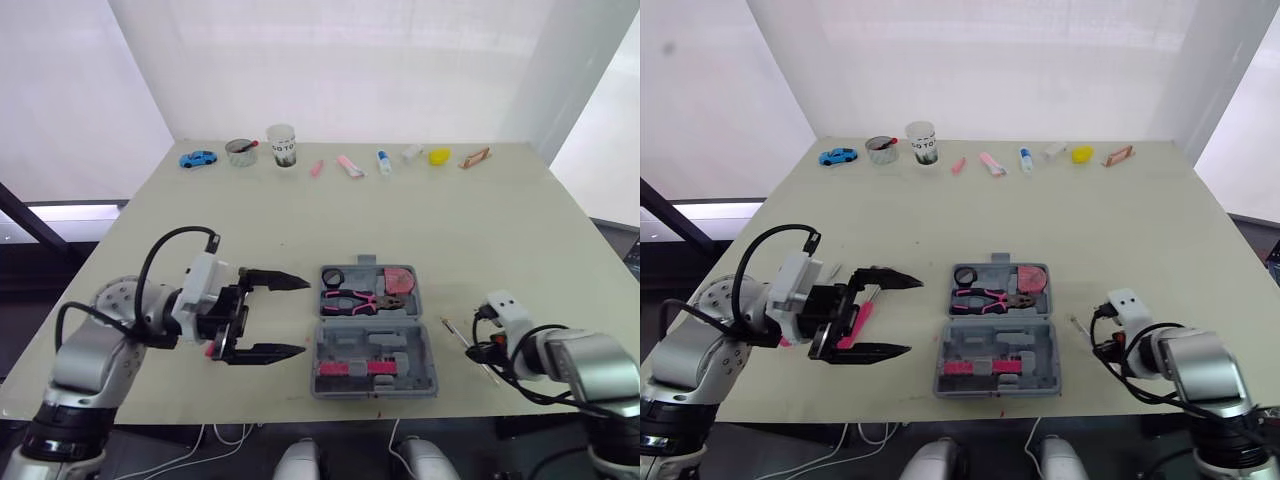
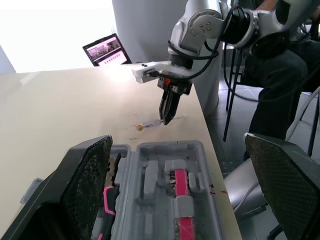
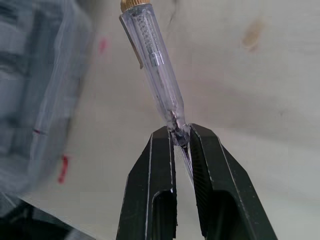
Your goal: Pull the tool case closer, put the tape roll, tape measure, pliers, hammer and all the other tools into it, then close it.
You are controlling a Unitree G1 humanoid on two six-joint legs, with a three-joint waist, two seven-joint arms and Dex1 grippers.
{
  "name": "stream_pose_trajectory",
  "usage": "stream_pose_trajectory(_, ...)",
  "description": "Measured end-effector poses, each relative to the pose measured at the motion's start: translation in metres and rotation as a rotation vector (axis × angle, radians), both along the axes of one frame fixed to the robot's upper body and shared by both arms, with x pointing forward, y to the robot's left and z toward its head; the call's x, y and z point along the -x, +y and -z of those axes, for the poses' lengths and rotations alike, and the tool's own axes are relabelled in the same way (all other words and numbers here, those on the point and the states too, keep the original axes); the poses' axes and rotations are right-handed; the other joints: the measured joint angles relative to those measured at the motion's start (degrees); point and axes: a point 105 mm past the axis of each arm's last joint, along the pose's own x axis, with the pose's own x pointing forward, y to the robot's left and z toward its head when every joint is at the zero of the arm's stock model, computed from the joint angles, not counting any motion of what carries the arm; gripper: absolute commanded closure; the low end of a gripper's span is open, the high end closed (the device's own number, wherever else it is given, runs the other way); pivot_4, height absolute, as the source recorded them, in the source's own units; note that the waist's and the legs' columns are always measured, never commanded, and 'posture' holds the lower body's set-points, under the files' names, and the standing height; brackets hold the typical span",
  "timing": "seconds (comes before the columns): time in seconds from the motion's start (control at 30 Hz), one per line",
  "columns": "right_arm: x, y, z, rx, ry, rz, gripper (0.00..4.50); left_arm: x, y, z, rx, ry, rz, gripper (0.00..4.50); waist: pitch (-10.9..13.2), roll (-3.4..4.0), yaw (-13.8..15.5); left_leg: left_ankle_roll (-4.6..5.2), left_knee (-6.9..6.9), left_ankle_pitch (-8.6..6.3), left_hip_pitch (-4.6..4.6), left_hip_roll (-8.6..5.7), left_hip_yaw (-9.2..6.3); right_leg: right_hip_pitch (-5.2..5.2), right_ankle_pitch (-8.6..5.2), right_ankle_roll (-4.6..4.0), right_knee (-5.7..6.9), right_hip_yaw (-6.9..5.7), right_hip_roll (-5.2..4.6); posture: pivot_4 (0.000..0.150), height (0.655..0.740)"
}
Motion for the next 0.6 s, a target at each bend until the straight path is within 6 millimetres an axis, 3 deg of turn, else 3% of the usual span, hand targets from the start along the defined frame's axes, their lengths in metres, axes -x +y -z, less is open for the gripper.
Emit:
stream_pose_trajectory(0.23, -0.024, 0.001, 0.000, -0.061, -0.043, 0.282, 4.37, -0.004, 0.000, -0.003, 0.009, -0.009, 0.013, 0.00, 0.0, 0.01, -0.3, 0.00, -0.03, 0.00, 0.02, 0.02, -0.01, -0.02, 0.01, 0.01, 0.02, 0.01, 0.04, 0.150, 0.7400)
stream_pose_trajectory(0.33, -0.028, 0.006, -0.001, -0.064, -0.047, 0.315, 3.32, -0.004, 0.000, -0.002, 0.016, -0.006, 0.016, 0.00, 0.0, -0.02, -0.4, 0.00, -0.04, 0.00, 0.02, 0.04, -0.03, -0.01, 0.01, 0.00, 0.02, 0.01, 0.05, 0.150, 0.7400)
stream_pose_trajectory(0.43, -0.029, 0.013, -0.002, -0.067, -0.055, 0.304, 1.83, -0.004, 0.000, -0.001, 0.017, -0.003, 0.015, 0.00, -0.1, -0.12, -0.5, 0.00, -0.04, 0.00, 0.04, 0.04, -0.03, 0.02, 0.01, 0.01, 0.01, 0.01, 0.05, 0.150, 0.7400)
stream_pose_trajectory(0.53, -0.025, 0.014, -0.003, -0.020, -0.077, 0.235, 0.67, -0.002, 0.001, 0.002, 0.016, 0.009, 0.007, 0.00, -0.1, -0.12, -0.3, 0.01, -0.04, 0.00, 0.03, 0.03, -0.05, 0.03, 0.00, 0.00, -0.02, 0.01, 0.03, 0.150, 0.7400)
stream_pose_trajectory(0.6, -0.020, 0.008, -0.001, 0.032, -0.109, 0.185, 0.14, -0.001, 0.003, 0.005, 0.011, 0.023, -0.004, 0.00, -0.1, -0.12, 0.0, 0.01, -0.06, 0.00, 0.01, -0.01, -0.08, 0.06, -0.04, -0.02, -0.08, -0.02, -0.01, 0.150, 0.7400)
